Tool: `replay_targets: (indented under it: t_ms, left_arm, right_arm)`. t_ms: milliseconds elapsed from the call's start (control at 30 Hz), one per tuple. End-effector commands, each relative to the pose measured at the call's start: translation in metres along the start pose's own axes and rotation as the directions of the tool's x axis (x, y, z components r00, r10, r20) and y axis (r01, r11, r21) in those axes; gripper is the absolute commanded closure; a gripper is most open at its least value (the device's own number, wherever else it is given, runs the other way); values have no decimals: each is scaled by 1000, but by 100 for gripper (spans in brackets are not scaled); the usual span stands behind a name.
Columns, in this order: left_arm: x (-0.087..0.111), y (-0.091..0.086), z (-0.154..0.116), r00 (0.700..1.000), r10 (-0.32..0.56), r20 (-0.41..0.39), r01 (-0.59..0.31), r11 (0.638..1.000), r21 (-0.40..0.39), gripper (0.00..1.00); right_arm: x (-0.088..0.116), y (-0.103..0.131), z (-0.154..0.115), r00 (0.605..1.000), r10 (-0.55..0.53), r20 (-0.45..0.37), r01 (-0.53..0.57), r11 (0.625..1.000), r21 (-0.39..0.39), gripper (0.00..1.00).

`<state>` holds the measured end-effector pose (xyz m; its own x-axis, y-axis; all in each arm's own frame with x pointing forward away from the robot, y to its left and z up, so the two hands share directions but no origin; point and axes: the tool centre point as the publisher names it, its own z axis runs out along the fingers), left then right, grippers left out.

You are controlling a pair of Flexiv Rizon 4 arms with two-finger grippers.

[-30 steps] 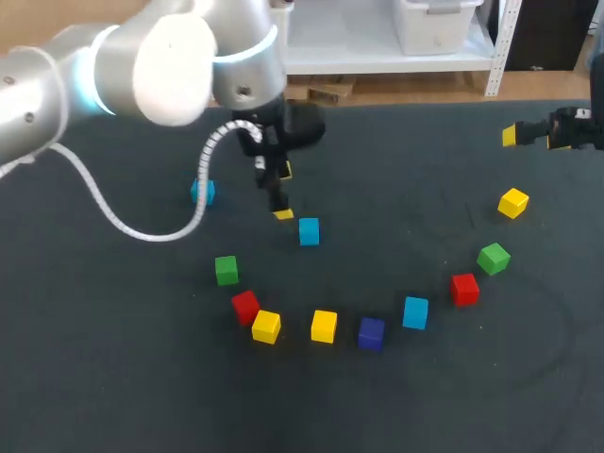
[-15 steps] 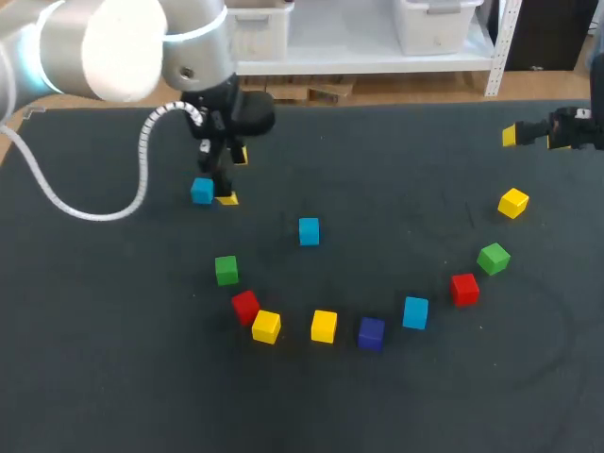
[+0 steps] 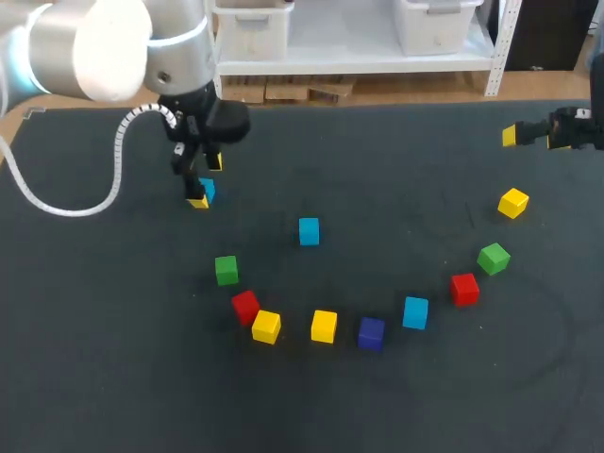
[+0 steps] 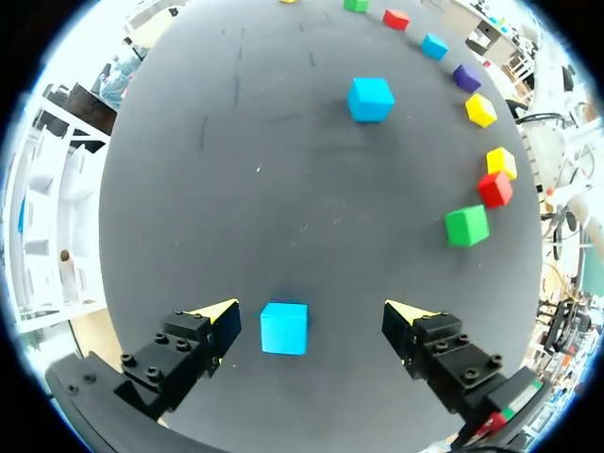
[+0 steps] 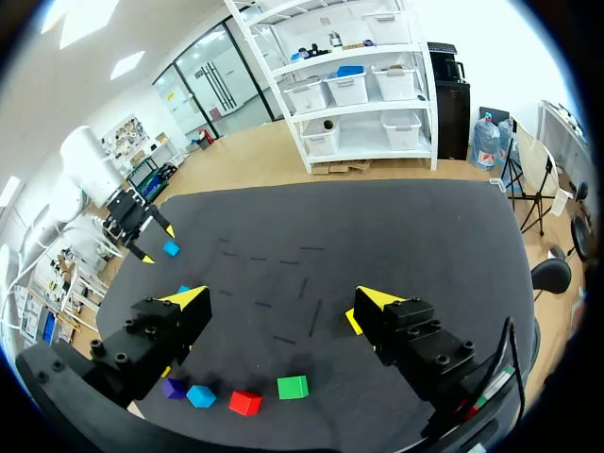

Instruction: Place the blue cubes, place green cubes on the blue cubes, place the yellow cubes on the green cubes, then place the red cubes on the yellow cubes, and place purple cube on the red cubes.

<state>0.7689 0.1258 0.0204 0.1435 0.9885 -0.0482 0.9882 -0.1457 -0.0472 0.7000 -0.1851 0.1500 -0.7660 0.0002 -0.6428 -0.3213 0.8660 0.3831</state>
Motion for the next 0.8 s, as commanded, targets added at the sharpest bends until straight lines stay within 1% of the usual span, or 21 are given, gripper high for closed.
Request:
replay_targets:
  t_ms: [33,100,133,267,433,600,633,667,700,733,800]
  left_arm:
    - [4,15,8,1000,5,-12,-4,999,39,0]
    - [7,19,12,1000,4,-27,-3,999,37,0]
    - [8,21,12,1000,4,-13,-4,999,40,0]
    - [13,27,15,1000,5,-21,-4,999,41,0]
    - [16,29,18,1000,6,-14,-5,999,49,0]
    - [20,30,20,1000,1,-15,0,999,40,0]
    - [20,30,20,1000,0,-15,1,999,40,6]
    - [20,30,20,1000,-1,-15,1,999,37,52]
    - [20,30,20,1000,-1,-15,2,999,34,84]
    - [20,30,20,1000,-1,-16,2,999,32,91]
    - [20,31,21,1000,-3,-18,4,1000,30,70]
  right_arm:
    - [0,0,0,1000,0,0,0,1000,0,0]
    - [0,0,0,1000,0,0,0,1000,0,0]
    - [0,0,0,1000,0,0,0,1000,0,0]
    - [0,0,0,1000,0,0,0,1000,0,0]
    - [0,0,0,1000,0,0,0,1000,0,0]
    - [0,0,0,1000,0,0,0,1000,0,0]
    - [0,0,0,1000,0,0,0,1000,0,0]
    - [0,0,0,1000,0,0,0,1000,0,0]
    - [0,0,0,1000,0,0,0,1000,0,0]
    - [0,0,0,1000,0,0,0,1000,0,0]
    - [0,0,0,1000,0,0,0,1000,0,0]
